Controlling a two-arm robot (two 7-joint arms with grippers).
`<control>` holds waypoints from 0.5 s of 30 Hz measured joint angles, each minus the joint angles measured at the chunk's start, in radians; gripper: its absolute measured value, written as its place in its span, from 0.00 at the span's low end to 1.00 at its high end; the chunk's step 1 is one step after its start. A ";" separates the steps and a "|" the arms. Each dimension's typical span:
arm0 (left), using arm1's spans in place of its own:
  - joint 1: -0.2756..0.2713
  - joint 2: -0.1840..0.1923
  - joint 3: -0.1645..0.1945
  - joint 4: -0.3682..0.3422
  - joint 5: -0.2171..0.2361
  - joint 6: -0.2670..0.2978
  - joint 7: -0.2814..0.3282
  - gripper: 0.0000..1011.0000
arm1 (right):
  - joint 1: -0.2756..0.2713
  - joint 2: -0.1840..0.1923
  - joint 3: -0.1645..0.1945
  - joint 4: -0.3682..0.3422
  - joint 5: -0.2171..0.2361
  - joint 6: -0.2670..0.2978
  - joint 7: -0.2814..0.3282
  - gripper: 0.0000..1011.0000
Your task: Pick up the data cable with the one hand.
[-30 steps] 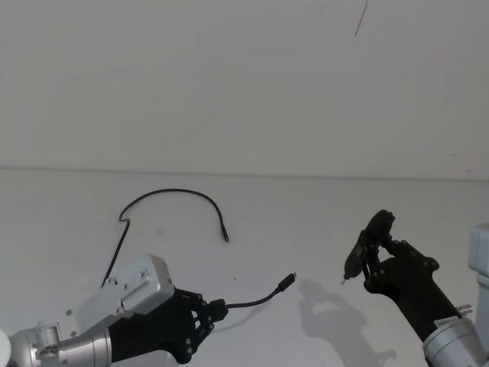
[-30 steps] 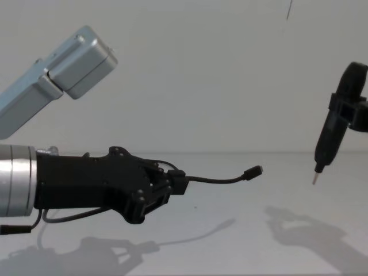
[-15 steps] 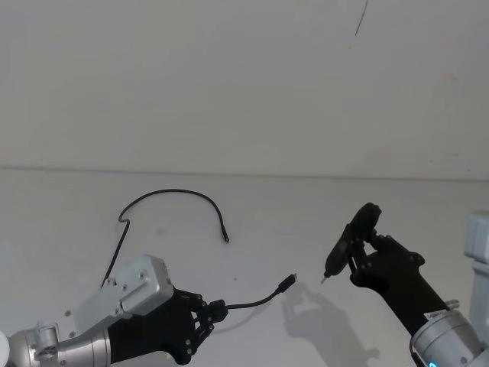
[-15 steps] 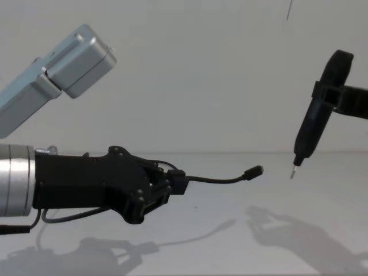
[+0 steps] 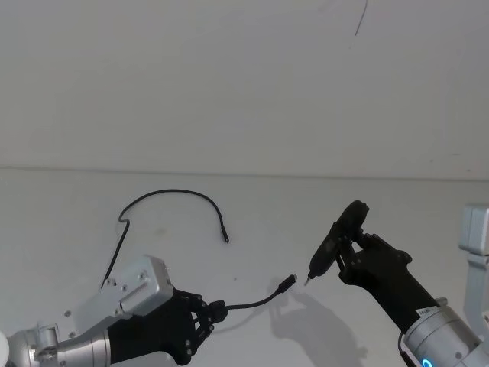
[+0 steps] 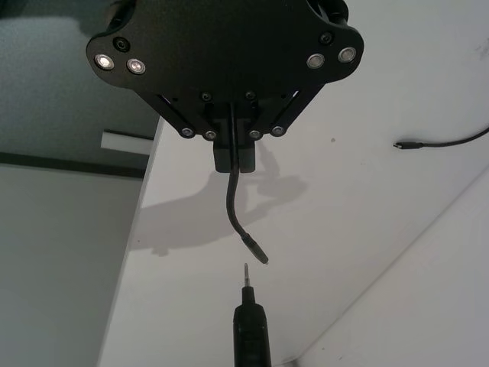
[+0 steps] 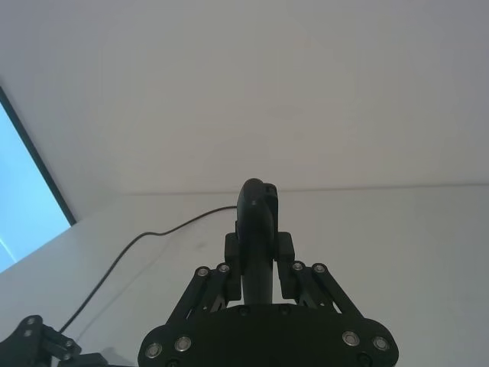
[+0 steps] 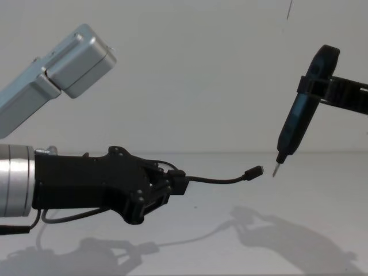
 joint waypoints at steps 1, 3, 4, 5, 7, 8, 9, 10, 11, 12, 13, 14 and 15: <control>0.000 0.000 0.000 0.000 0.000 0.000 0.000 0.05 | 0.000 0.000 0.000 0.000 0.002 0.001 0.001 0.27; 0.000 0.000 0.000 0.000 0.000 0.000 0.000 0.05 | 0.001 0.000 -0.001 -0.001 0.005 0.001 0.002 0.27; 0.000 0.000 0.000 -0.001 0.000 0.000 0.000 0.05 | 0.003 -0.001 -0.003 -0.001 0.007 0.001 0.002 0.27; 0.000 0.000 0.000 -0.001 0.000 0.000 0.000 0.05 | 0.003 -0.001 -0.003 -0.001 0.007 0.001 0.002 0.27; 0.000 0.001 0.000 -0.001 0.000 0.000 0.000 0.05 | 0.004 -0.001 -0.006 -0.001 0.008 0.000 0.003 0.27; 0.000 0.001 0.000 -0.001 0.000 0.000 0.000 0.05 | 0.005 -0.001 -0.006 0.000 0.008 -0.001 0.003 0.27; 0.000 0.001 0.000 -0.001 0.000 0.000 0.000 0.05 | 0.006 -0.001 -0.008 0.001 0.007 -0.004 0.003 0.27; 0.000 0.001 0.000 -0.001 0.000 0.000 0.000 0.05 | 0.007 -0.001 -0.010 0.003 0.007 -0.005 0.003 0.27; 0.000 0.001 0.000 -0.001 0.000 0.000 0.000 0.05 | 0.007 -0.001 -0.012 0.005 0.004 -0.009 0.002 0.27; 0.000 0.001 0.000 -0.001 0.000 0.000 0.000 0.05 | 0.008 -0.001 -0.012 0.007 0.004 -0.011 0.002 0.27; 0.000 0.001 0.000 -0.001 0.000 0.000 0.000 0.05 | 0.008 -0.001 -0.013 0.008 0.003 -0.013 0.002 0.27; 0.000 0.001 0.000 -0.001 0.000 0.000 0.000 0.05 | 0.009 -0.002 -0.014 0.009 0.001 -0.015 0.002 0.27; 0.000 0.001 0.000 -0.001 0.000 0.000 0.000 0.05 | 0.010 -0.003 -0.016 0.012 -0.001 -0.019 0.002 0.27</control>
